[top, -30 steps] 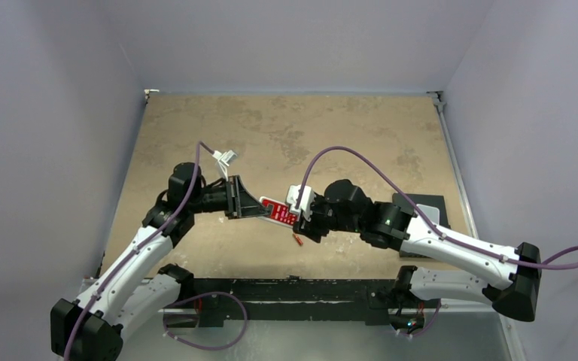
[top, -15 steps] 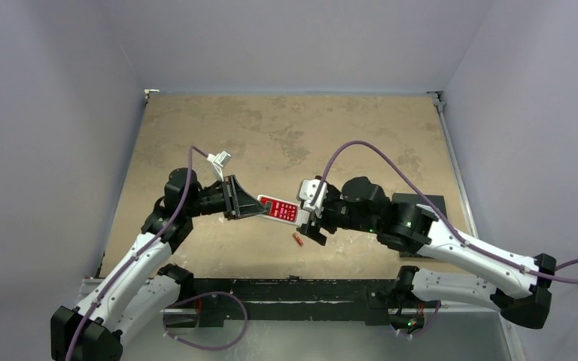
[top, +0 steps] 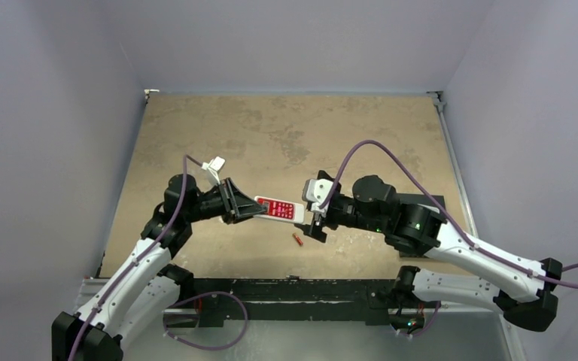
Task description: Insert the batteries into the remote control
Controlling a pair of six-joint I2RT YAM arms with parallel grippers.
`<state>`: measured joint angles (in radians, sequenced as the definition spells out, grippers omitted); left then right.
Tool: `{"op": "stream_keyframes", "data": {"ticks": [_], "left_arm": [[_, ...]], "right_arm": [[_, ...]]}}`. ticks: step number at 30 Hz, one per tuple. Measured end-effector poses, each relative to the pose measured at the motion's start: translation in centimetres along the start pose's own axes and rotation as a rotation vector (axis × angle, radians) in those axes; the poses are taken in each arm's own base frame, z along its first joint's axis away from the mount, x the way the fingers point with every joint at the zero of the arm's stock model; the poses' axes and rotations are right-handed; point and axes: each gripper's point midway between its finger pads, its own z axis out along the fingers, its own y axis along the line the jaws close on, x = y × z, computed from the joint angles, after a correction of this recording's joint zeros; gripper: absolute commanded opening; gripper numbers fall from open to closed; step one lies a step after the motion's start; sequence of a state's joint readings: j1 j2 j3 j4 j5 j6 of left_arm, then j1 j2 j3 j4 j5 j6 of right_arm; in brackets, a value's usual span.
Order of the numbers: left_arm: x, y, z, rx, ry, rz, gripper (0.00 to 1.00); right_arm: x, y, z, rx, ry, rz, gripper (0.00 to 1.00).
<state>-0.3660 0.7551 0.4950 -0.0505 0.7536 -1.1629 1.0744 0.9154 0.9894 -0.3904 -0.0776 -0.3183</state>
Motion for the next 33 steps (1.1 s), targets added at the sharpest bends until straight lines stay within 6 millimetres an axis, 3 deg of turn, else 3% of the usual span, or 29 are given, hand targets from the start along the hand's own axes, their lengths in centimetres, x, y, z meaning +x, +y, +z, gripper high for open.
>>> {"op": "stream_keyframes", "data": {"ticks": [5,11,33], "left_arm": [[-0.6,0.4,0.0,-0.031,-0.034,-0.093,0.00],[-1.0,0.8,0.0,-0.056,-0.060,-0.176,0.00],[-0.8,1.4,0.2,-0.058,-0.035,-0.322,0.00]], "right_arm": [[-0.8,0.1,0.6,-0.006,-0.029,-0.052,0.87],[-2.0,1.8,1.4,-0.006,-0.079,-0.153,0.85],[1.9,3.4,4.9,0.231,0.012,-0.487,0.81]]}}
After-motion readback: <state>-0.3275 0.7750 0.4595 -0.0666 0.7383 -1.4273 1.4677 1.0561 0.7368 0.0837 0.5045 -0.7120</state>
